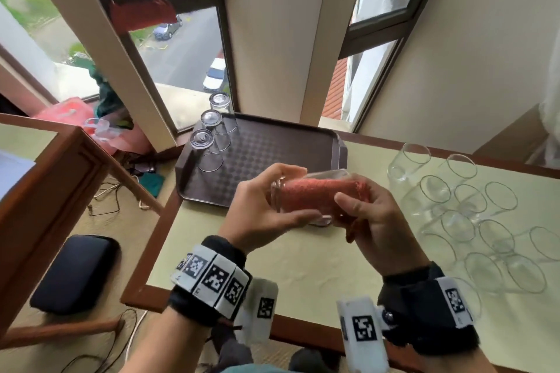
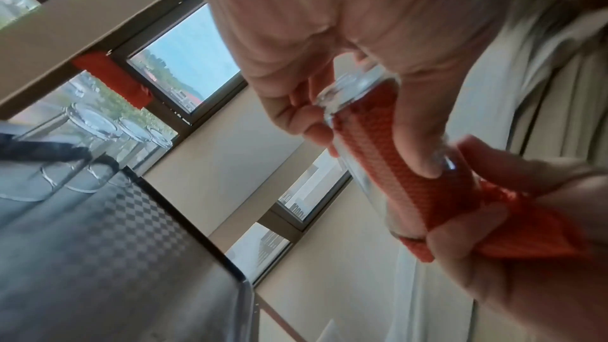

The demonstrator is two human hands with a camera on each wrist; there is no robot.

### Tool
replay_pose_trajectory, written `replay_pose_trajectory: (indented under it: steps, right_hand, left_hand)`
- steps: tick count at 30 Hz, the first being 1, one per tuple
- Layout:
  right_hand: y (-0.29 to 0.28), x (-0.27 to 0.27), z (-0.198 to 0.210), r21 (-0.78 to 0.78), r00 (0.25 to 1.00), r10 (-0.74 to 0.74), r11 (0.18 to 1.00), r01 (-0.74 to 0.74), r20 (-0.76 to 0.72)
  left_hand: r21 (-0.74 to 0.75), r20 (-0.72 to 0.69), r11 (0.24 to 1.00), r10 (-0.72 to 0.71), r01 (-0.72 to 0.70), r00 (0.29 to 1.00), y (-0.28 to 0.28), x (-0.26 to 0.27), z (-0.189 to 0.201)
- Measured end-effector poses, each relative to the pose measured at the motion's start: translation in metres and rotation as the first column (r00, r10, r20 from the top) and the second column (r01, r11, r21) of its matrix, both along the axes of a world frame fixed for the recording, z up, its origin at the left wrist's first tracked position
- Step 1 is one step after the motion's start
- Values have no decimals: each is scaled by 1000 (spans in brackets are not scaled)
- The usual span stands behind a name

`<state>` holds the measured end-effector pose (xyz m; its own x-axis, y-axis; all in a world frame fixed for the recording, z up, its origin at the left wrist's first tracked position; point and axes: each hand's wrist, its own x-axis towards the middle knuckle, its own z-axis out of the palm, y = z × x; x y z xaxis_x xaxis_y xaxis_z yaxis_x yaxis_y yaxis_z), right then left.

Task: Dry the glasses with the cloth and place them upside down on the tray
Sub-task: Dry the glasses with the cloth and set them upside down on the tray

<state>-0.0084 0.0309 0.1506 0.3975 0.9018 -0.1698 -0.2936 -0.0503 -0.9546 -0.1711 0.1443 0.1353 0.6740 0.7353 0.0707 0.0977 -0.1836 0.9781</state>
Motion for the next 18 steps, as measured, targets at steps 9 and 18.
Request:
replay_pose_trajectory:
  steps: [9, 18]
  right_hand:
    - [51, -59, 21, 113, 997, -70, 991, 68, 17]
    - [95, -92, 1, -185, 944, -226, 965, 184, -241]
  left_hand:
    - [-277, 112, 959, -32, 62, 993, 49, -49, 3]
    - [157, -31, 987, -32, 36, 999, 103, -102, 6]
